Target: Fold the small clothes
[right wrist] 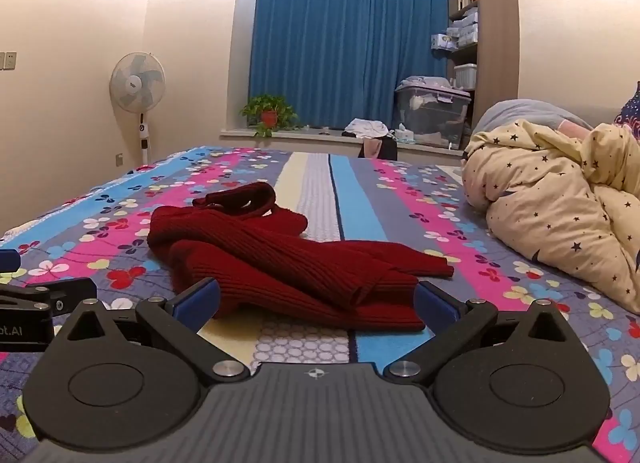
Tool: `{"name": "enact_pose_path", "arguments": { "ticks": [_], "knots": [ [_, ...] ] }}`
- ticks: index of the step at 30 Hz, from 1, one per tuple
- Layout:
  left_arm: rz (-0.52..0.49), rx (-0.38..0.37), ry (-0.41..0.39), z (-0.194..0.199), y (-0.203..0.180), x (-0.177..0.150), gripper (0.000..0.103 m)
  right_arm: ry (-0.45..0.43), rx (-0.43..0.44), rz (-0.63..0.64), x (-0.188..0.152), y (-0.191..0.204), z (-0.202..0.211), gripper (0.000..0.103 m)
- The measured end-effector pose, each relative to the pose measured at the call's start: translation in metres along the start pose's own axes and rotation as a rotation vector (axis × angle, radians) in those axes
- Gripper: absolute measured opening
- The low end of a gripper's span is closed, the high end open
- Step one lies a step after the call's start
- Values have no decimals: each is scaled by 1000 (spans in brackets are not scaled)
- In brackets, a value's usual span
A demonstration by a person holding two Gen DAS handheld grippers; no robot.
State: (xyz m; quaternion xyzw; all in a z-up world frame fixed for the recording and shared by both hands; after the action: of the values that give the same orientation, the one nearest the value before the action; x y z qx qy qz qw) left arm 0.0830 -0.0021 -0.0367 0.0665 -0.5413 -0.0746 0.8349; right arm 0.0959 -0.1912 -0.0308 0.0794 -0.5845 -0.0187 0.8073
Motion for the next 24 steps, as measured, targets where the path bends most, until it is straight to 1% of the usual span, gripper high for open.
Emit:
{"name": "enact_pose_path", "arguments": {
  "ticks": [4, 11, 17, 24],
  "knots": [
    [0, 7, 8, 1, 0, -1, 103, -8, 6, 19, -2, 3, 3, 102],
    [3, 16, 14, 3, 3, -3, 103, -3, 15, 2, -1, 2, 4, 102],
    [0, 9, 14, 4, 2, -2, 103, 45, 55, 3, -4, 8, 2, 102],
    [1, 8, 15, 5, 0, 0, 103, 77, 76, -12, -7, 14, -1, 100]
  ]
}}
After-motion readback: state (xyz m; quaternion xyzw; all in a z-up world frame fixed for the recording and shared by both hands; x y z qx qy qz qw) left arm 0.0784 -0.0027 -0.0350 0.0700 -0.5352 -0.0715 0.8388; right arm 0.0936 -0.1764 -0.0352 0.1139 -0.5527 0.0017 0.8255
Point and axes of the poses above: each gripper's, at about its wrist camera, not at the fingertips, and z roughly against the way its jaws point, y to its left, x to its top, the point moved 7 cm from there along -z, roughly the way its jaws point, and after that the axes turned 13 degrees about -z, right-handed, at the moved point
